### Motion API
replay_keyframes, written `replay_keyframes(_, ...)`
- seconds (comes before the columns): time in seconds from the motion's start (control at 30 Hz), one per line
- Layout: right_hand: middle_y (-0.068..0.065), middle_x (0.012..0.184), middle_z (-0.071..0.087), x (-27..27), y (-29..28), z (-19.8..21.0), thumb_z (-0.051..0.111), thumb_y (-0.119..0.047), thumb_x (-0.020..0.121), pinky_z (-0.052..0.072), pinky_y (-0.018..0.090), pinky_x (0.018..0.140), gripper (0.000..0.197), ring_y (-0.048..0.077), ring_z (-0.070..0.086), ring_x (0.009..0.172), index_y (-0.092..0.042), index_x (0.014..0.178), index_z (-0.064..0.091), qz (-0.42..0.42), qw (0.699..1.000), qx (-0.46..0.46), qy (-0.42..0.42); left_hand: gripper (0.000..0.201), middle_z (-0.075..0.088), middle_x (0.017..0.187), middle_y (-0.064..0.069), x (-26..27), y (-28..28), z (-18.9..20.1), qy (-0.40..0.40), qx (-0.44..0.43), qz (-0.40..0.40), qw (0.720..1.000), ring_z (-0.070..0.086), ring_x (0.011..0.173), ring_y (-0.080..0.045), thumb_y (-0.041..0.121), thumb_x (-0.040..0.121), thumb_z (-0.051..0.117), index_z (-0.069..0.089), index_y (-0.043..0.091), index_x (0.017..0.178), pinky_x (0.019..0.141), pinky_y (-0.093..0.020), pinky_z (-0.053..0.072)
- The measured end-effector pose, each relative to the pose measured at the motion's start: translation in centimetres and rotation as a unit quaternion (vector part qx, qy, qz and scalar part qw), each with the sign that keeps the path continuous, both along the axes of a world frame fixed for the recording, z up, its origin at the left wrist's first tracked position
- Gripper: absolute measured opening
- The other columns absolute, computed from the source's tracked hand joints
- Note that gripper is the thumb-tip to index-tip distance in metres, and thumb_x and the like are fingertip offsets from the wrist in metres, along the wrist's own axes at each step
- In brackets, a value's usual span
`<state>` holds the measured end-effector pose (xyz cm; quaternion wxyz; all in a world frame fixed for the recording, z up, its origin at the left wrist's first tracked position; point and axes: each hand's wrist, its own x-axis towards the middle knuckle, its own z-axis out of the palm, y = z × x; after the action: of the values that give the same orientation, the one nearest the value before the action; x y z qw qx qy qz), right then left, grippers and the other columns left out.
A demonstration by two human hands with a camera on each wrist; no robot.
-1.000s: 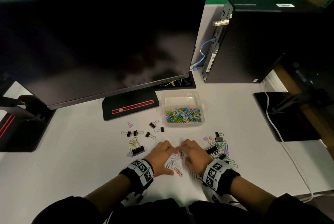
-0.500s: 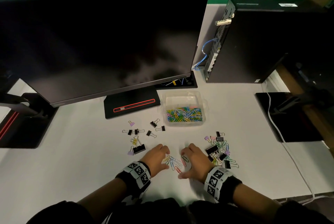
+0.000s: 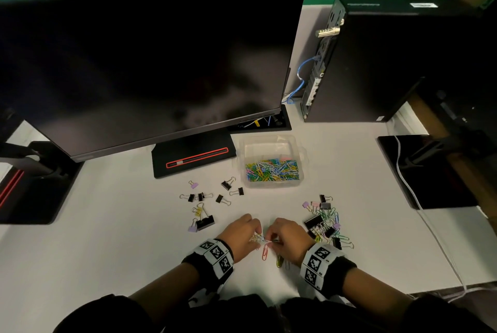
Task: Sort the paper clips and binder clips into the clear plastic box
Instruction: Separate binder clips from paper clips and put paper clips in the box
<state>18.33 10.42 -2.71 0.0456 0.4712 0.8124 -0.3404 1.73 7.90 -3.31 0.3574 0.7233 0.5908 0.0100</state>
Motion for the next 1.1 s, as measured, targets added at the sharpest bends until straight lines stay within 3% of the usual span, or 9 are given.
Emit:
replay_keyframes(0.13,0.01,0.108,0.06,0.2,0.3,0.4,0.049,-0.012,0.084,0.04,0.026,0.079,0.023,0.026,0.056,0.101,-0.01,0.102,0.063,0.011,1.0,0.009,-0.027,0.023,0.045,0.119,-0.008,0.1,0.2,-0.1,0.011,0.007,-0.007,1.0,0.056,0.103,-0.027,0.017,0.09,0.055,0.053,0.011,0.112,0.089,-0.029,0.041)
replay_keyframes(0.27,0.008,0.105,0.064,0.6,1.4,0.9,0.055,-0.014,0.08,0.045,0.029,0.083,0.02,0.026,0.059,0.098,-0.012,0.097,0.066,-0.011,0.999,-0.004,-0.041,0.022,0.045,0.121,-0.01,0.3,0.8,0.0,0.031,0.004,-0.016,0.999,0.055,0.105,-0.028,0.015,0.092,0.052,0.054,0.009,0.113,0.089,-0.029,0.04)
replay_keyframes(0.4,0.005,0.099,0.07,1.4,3.3,1.3,0.064,-0.016,0.076,0.045,0.023,0.084,0.016,0.018,0.063,0.094,-0.013,0.09,0.07,-0.06,0.997,-0.022,-0.034,0.022,0.049,0.121,-0.014,0.2,1.5,0.6,0.058,-0.016,-0.033,0.998,0.053,0.109,-0.029,0.015,0.093,0.049,0.053,0.006,0.113,0.09,-0.032,0.04)
replay_keyframes(0.57,0.004,0.09,0.071,2.0,6.0,2.3,0.067,-0.009,0.072,0.045,0.017,0.071,0.015,0.013,0.06,0.075,-0.013,0.085,0.072,-0.131,0.991,-0.011,-0.019,0.021,0.051,0.12,-0.014,-0.6,2.0,1.1,0.07,-0.03,-0.045,0.996,0.054,0.107,-0.03,0.014,0.094,0.048,0.054,0.004,0.111,0.089,-0.033,0.041)
replay_keyframes(0.7,0.002,0.082,0.066,1.3,9.0,4.4,0.067,-0.005,0.076,0.048,0.013,0.056,0.012,0.004,0.054,0.058,-0.011,0.086,0.07,-0.182,0.981,0.017,0.068,0.021,0.052,0.119,-0.013,-1.4,2.2,1.2,0.075,-0.032,-0.054,0.995,0.054,0.108,-0.028,0.015,0.095,0.046,0.055,0.005,0.11,0.088,-0.031,0.04)
replay_keyframes(0.8,0.001,0.087,0.068,0.7,11.3,5.8,0.066,-0.009,0.08,0.049,0.016,0.064,0.011,0.004,0.055,0.062,-0.01,0.089,0.071,-0.229,0.963,0.069,0.125,0.02,0.052,0.118,-0.013,-1.7,2.2,1.3,0.077,-0.03,-0.057,0.995,0.055,0.106,-0.028,0.015,0.095,0.046,0.056,0.005,0.109,0.087,-0.03,0.04)
replay_keyframes(0.9,0.008,0.104,0.066,0.4,12.5,6.1,0.066,-0.012,0.081,0.048,0.025,0.079,0.025,0.021,0.061,0.082,-0.012,0.106,0.065,-0.223,0.961,0.108,0.125,0.02,0.053,0.118,-0.013,-1.8,2.2,1.4,0.075,-0.025,-0.051,0.996,0.055,0.105,-0.028,0.015,0.094,0.046,0.056,0.005,0.108,0.086,-0.03,0.04)
replay_keyframes(1.0,0.011,0.117,0.056,0.3,11.7,5.4,0.066,-0.008,0.078,0.04,0.027,0.091,0.043,0.026,0.053,0.106,-0.015,0.119,0.056,-0.139,0.98,0.118,0.082,0.027,0.05,0.121,-0.01,-2.1,2.0,1.7,0.066,-0.012,-0.055,0.996,0.054,0.109,-0.025,0.02,0.092,0.05,0.051,0.01,0.117,0.089,-0.029,0.04)
replay_keyframes(1.1,0.007,0.115,0.056,0.7,9.0,4.3,0.066,-0.007,0.072,0.04,0.035,0.101,0.043,0.023,0.049,0.109,-0.018,0.114,0.059,-0.01,0.996,0.078,0.034,0.055,0.044,0.126,-0.006,-2.5,1.6,1.8,0.05,-0.034,-0.092,0.994,0.049,0.116,-0.02,0.024,0.081,0.066,0.041,0.017,0.13,0.096,-0.028,0.04)
